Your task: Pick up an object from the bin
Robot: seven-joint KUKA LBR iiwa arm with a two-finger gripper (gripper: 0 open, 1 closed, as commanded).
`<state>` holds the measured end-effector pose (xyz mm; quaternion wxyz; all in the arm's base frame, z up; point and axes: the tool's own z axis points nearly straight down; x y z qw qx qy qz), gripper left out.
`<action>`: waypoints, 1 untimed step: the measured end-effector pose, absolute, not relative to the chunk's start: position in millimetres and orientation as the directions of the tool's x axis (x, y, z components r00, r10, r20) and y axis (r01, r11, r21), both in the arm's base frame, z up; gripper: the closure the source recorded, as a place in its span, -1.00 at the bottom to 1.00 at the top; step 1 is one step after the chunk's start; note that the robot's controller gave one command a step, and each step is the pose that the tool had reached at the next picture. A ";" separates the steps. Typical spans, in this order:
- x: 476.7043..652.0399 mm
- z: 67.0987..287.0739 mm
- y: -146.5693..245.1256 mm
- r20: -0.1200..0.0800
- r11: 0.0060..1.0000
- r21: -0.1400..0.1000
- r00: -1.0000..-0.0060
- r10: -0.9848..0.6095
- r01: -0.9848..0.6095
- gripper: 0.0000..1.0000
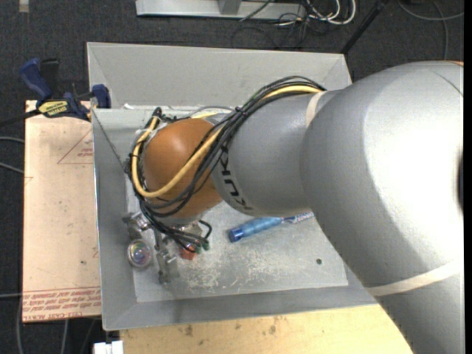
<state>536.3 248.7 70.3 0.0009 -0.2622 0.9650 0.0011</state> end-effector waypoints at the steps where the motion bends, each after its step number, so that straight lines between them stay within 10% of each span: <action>1: 536.5 70.1 247.9 -0.001 0.864 0.002 -0.864 -0.504 -0.504 1.00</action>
Offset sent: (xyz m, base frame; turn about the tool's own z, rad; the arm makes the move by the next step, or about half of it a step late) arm 0.0000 0.0000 0.0000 0.0000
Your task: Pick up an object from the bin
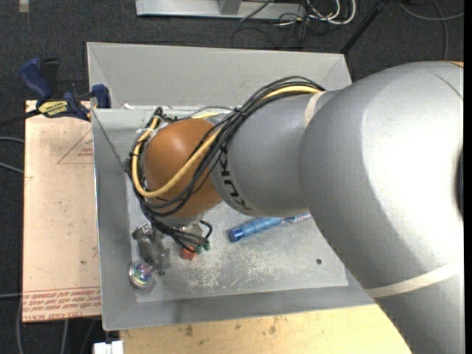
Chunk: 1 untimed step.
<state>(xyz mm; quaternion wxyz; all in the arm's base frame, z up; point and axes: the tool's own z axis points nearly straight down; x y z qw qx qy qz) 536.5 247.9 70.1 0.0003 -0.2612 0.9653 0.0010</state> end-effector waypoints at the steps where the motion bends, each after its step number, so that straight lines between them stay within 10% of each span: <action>1: 541.7 263.9 247.9 -0.012 0.863 -0.001 -0.863 -0.506 -0.506 1.00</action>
Offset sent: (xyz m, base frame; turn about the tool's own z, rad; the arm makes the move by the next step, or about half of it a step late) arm 0.0032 -0.0014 0.1889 -0.0037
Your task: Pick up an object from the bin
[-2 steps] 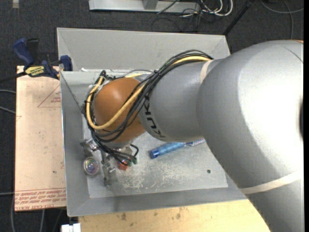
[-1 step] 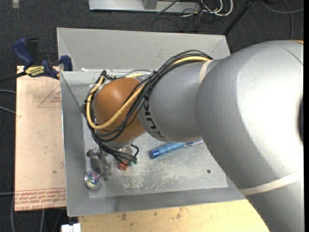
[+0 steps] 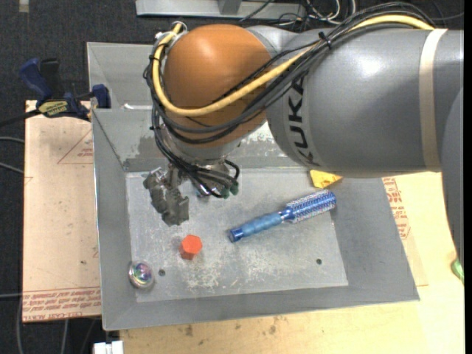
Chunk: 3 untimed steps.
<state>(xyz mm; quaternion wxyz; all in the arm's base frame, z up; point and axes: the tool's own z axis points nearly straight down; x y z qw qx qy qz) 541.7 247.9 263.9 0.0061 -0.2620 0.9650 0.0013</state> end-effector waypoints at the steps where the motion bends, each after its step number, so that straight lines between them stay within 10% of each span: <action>1: 508.7 147.8 210.6 0.009 0.844 0.002 -0.844 -0.537 -0.537 1.00; 2: 511.1 152.5 212.3 -0.001 0.844 0.002 -0.844 -0.537 -0.537 -1.00; 3: 565.6 119.1 167.7 -0.003 0.856 -0.002 -0.856 -0.517 -0.517 -1.00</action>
Offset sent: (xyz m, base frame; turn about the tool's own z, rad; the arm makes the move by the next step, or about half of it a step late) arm -0.0307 -0.0363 -0.1109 -0.0391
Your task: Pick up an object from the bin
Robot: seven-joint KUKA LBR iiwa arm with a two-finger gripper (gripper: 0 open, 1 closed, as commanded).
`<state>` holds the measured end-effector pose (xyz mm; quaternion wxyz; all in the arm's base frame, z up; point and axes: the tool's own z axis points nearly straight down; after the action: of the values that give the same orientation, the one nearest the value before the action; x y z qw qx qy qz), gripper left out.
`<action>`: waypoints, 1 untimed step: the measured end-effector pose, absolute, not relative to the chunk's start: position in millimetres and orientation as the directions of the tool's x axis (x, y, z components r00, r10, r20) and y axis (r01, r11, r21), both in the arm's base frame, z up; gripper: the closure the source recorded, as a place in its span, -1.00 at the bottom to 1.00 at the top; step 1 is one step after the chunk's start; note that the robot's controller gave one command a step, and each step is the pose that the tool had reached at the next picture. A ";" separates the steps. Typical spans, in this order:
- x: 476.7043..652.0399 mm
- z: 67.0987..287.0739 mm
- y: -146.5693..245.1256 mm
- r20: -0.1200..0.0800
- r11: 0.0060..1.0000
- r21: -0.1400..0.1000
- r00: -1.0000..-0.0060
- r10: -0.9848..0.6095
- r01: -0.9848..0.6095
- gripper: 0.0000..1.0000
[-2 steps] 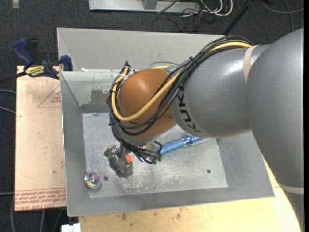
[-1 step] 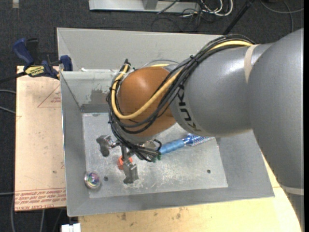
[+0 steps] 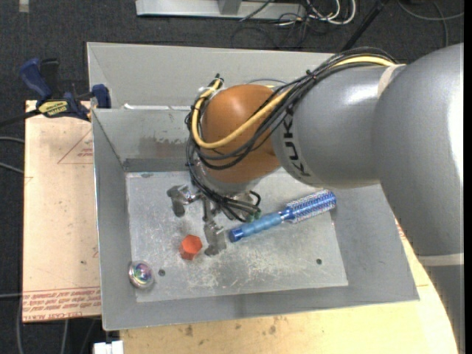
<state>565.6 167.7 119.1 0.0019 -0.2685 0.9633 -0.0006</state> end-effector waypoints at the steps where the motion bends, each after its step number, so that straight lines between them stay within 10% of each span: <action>1: 583.1 145.9 156.9 -0.005 0.644 -0.002 -0.644 -0.765 -0.765 -1.00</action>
Offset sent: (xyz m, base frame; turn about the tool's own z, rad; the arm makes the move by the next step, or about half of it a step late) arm 0.0162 -0.0108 0.0261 -0.3315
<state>583.1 156.9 145.9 0.0027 -0.4220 0.9066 0.0000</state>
